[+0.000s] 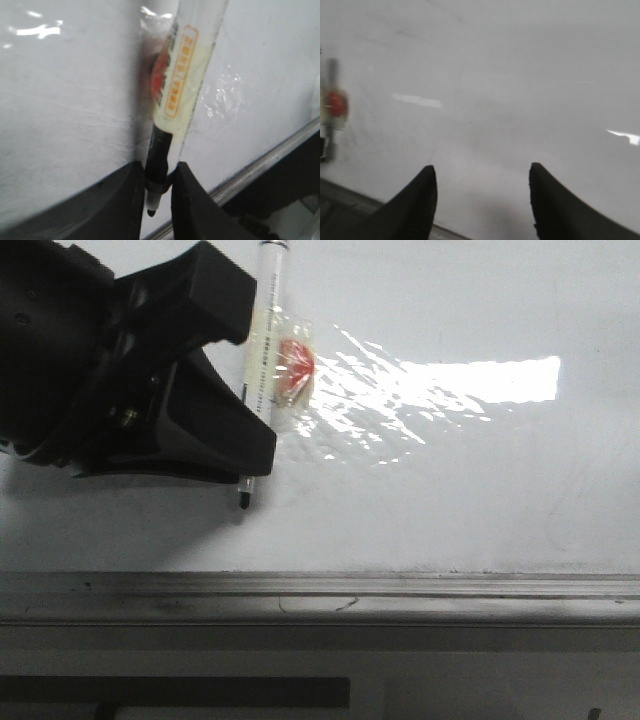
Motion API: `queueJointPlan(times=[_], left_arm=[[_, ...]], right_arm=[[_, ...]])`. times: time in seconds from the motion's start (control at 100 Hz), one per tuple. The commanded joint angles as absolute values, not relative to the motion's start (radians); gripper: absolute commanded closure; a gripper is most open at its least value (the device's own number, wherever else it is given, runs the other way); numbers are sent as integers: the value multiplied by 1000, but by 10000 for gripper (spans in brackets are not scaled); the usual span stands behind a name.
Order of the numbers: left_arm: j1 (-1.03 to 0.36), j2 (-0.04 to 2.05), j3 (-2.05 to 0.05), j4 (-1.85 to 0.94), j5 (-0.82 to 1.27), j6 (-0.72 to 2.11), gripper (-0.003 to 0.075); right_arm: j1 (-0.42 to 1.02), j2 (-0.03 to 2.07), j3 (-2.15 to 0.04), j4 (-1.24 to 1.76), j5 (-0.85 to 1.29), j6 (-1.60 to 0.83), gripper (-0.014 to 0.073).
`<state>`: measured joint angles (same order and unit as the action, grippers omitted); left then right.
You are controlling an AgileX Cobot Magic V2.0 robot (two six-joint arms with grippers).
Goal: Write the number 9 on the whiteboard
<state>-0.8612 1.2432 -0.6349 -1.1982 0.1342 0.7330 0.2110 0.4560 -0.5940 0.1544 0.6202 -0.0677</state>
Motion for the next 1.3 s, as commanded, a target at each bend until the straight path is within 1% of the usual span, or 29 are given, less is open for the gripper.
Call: queueJointPlan(times=[0.0, 0.06, 0.14, 0.19, 0.27, 0.36, 0.47, 0.68, 0.85, 1.07, 1.12, 1.15, 1.22, 1.27, 1.29], left_arm=[[-861, 1216, -680, -1100, 243, 799, 741], [-866, 1195, -687, -1047, 335, 899, 741], [-883, 1170, -685, -1010, 414, 1060, 741], [-894, 1155, -683, -992, 447, 1161, 741], [-909, 1148, -680, -991, 455, 1272, 741], [-911, 1144, -680, -998, 455, 1328, 741], [-911, 1144, -680, -998, 457, 1364, 741], [-911, 1139, -680, -1042, 464, 1464, 741], [-911, 1139, -682, -1085, 485, 1505, 741], [-911, 1139, -682, -1086, 490, 1505, 741], [-911, 1139, -682, -1086, 490, 1505, 741], [-911, 1139, -682, -1086, 490, 1505, 741], [-911, 1139, -682, -1086, 490, 1505, 741], [-911, 1139, -682, -1091, 490, 1505, 741], [-911, 1139, -682, -1090, 490, 1505, 741]], right_arm=[[211, 475, -644, 346, 596, -307, 237], [211, 483, -659, 463, 659, -491, 237], [211, 500, -671, 628, 766, -704, 237], [216, 508, -672, 728, 797, -859, 237], [227, 524, -672, 874, 828, -1019, 237], [249, 539, -672, 973, 833, -1133, 237], [293, 564, -672, 980, 835, -1209, 235], [400, 673, -672, 980, 832, -1269, 234], [470, 780, -672, 1014, 777, -1303, 167], [539, 865, -674, 1123, 696, -1370, 168], [551, 879, -674, 1124, 689, -1370, 189], [555, 890, -674, 1124, 690, -1370, 216], [556, 908, -674, 1124, 690, -1370, 329], [556, 918, -674, 1124, 688, -1370, 444], [556, 921, -674, 1124, 688, -1370, 473]])
